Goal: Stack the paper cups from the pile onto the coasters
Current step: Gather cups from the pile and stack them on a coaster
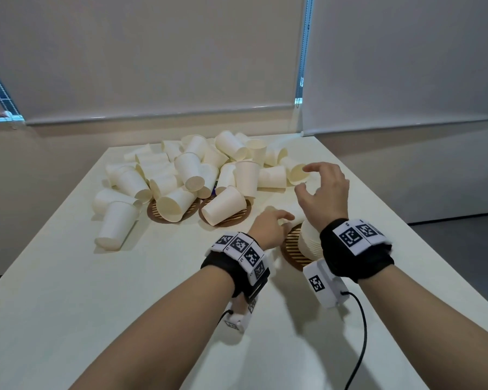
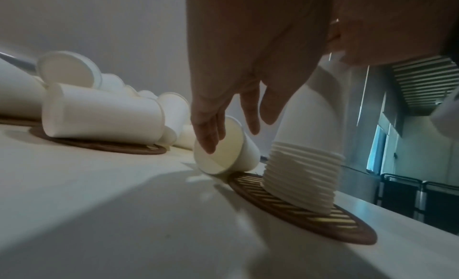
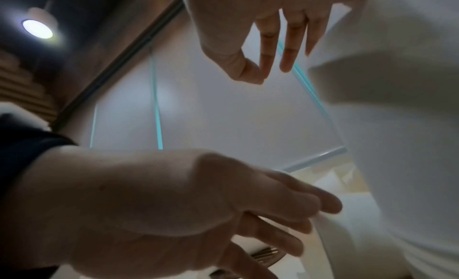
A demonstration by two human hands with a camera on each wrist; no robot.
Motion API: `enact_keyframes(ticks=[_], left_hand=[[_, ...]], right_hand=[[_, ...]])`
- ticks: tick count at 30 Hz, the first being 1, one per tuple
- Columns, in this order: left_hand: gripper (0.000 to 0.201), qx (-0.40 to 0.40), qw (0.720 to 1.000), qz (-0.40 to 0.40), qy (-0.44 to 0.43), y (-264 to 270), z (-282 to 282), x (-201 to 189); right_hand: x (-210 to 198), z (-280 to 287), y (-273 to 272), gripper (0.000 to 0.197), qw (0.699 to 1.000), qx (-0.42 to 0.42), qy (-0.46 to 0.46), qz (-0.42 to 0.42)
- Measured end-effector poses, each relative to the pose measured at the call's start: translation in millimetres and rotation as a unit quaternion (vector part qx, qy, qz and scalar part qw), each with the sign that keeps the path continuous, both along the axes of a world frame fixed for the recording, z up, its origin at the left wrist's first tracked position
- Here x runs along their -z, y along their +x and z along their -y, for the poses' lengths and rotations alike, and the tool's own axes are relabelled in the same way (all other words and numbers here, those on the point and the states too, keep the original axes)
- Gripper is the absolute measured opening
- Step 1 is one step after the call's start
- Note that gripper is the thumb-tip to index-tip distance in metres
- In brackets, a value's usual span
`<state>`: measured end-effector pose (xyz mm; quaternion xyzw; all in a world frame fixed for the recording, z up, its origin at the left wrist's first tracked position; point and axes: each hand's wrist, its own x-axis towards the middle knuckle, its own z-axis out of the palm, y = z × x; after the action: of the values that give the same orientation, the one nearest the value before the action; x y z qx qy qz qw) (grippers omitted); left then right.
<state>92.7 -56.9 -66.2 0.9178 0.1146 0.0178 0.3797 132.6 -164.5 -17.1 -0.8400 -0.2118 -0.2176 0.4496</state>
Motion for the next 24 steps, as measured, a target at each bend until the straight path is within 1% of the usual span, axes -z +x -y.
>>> enact_keyframes(ticks=[2,3,5,7,9,10,12,13,15,17,20,22,24], left_hand=[[0.037,-0.003,0.999,-0.031,0.007,5,4,5],[0.038,-0.010,0.999,-0.031,0.000,7,4,6],[0.037,-0.051,0.998,0.008,-0.033,6,0,3],[0.031,-0.131,0.984,0.085,-0.080,2,-8,-6],[0.026,-0.203,0.959,0.163,-0.114,-4,-20,-18],[0.024,-0.228,0.946,0.189,-0.131,-7,-26,-24],[0.023,-0.254,0.927,0.217,-0.168,-11,-37,-37],[0.024,-0.257,0.923,0.221,-0.181,-12,-43,-41],[0.026,-0.242,0.927,0.220,-0.183,-15,-51,-49],[0.029,-0.221,0.939,0.212,-0.155,-14,-59,-48],[0.032,-0.228,0.955,0.171,-0.085,-9,-75,-34],[0.036,-0.229,0.966,0.116,0.009,-4,-89,-21],[0.048,-0.186,0.973,0.039,0.130,0,-98,-11]], right_hand=[[0,-4,0,0.023,0.999,-0.020,-0.006,0.028],[0,-6,-1,0.022,0.999,-0.033,-0.002,0.029],[0,-9,-3,0.023,0.998,-0.059,0.009,0.005],[1,-13,-4,0.030,0.996,-0.087,-0.004,-0.023],[1,-18,-6,0.041,0.990,-0.110,-0.075,-0.049],[0,-20,-9,0.049,0.983,-0.117,-0.129,-0.062],[-1,-26,-13,0.065,0.961,-0.133,-0.221,-0.102],[-1,-30,-15,0.072,0.952,-0.142,-0.243,-0.122],[2,-39,-18,0.078,0.943,-0.157,-0.246,-0.161],[6,-44,-20,0.076,0.941,-0.155,-0.227,-0.199],[14,-45,-23,0.071,0.931,-0.131,-0.239,-0.241],[19,-44,-25,0.068,0.921,-0.116,-0.262,-0.264],[24,-43,-25,0.065,0.908,-0.110,-0.293,-0.278]])
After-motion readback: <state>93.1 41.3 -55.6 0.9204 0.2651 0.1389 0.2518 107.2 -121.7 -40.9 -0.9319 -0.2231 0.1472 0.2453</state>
